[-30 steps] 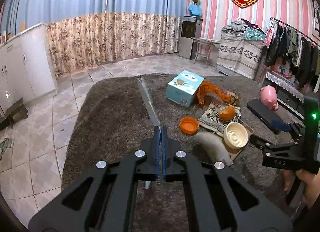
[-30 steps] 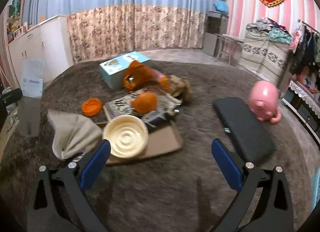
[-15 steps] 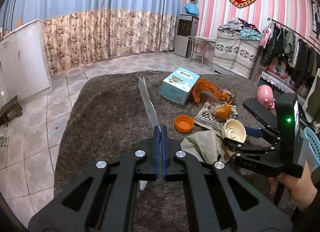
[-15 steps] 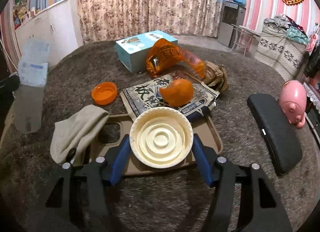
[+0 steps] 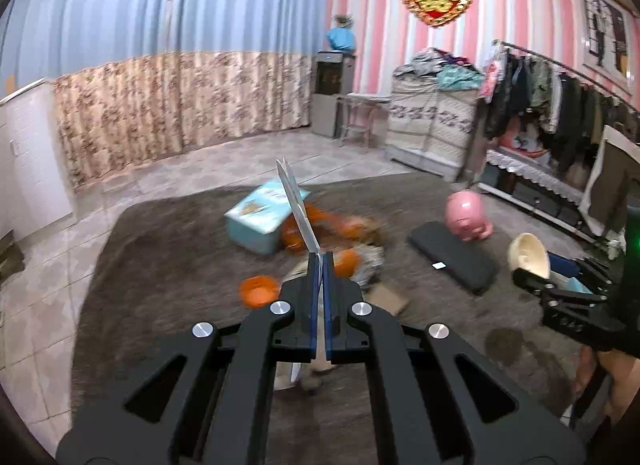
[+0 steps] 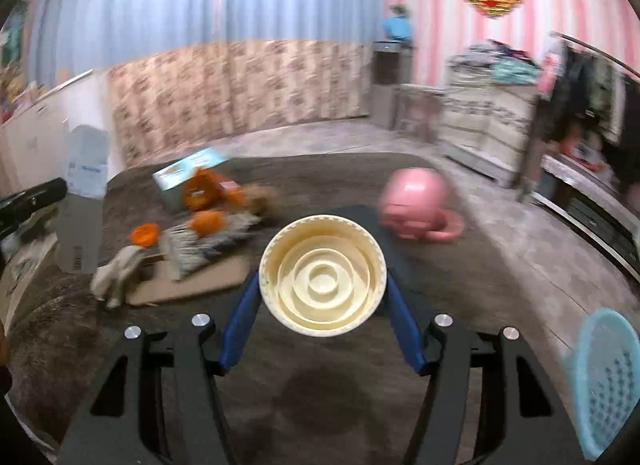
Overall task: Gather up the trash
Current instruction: 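Grasp the white paper slip with the left tool while the right tool grasps the cream bowl, then carry both items over the blue basket and open both tools to drop them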
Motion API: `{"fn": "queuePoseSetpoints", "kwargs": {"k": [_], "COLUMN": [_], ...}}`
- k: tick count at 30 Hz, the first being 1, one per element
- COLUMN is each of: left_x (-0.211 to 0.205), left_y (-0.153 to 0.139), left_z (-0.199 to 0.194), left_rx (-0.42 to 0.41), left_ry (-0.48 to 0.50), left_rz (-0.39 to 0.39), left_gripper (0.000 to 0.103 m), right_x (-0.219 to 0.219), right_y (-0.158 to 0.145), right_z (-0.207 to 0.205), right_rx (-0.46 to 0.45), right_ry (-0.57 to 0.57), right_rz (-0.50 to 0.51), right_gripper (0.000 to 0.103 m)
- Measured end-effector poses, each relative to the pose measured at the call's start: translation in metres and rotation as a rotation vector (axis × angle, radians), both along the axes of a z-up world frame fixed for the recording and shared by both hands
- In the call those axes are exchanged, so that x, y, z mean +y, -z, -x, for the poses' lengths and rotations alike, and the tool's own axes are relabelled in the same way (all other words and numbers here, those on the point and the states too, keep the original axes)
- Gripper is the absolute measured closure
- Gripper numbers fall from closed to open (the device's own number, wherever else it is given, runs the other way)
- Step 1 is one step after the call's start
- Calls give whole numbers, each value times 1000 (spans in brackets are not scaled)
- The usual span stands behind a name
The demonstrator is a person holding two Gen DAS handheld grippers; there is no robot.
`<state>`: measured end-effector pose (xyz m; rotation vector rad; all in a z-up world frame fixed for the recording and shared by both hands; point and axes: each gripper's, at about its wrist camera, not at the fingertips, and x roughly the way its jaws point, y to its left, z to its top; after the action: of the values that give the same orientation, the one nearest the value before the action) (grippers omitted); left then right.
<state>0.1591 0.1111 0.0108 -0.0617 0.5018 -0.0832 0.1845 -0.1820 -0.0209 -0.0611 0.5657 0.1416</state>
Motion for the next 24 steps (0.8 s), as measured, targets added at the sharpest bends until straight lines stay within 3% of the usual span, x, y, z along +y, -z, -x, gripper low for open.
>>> {"fn": "queuePoseSetpoints", "kwargs": {"k": [12, 24], "left_x": [-155, -289], "left_y": [-12, -1], "left_z": [-7, -11], "left_rx": [-26, -4], "left_ry": [217, 404], "left_rz": [26, 19], "left_gripper": [103, 103], "right_x": [-199, -299], "right_y": [-13, 13], "right_z": [49, 57], "right_rx": [-27, 17], "right_ry": [407, 578], "right_rz": [73, 9], "right_gripper": [42, 42]}}
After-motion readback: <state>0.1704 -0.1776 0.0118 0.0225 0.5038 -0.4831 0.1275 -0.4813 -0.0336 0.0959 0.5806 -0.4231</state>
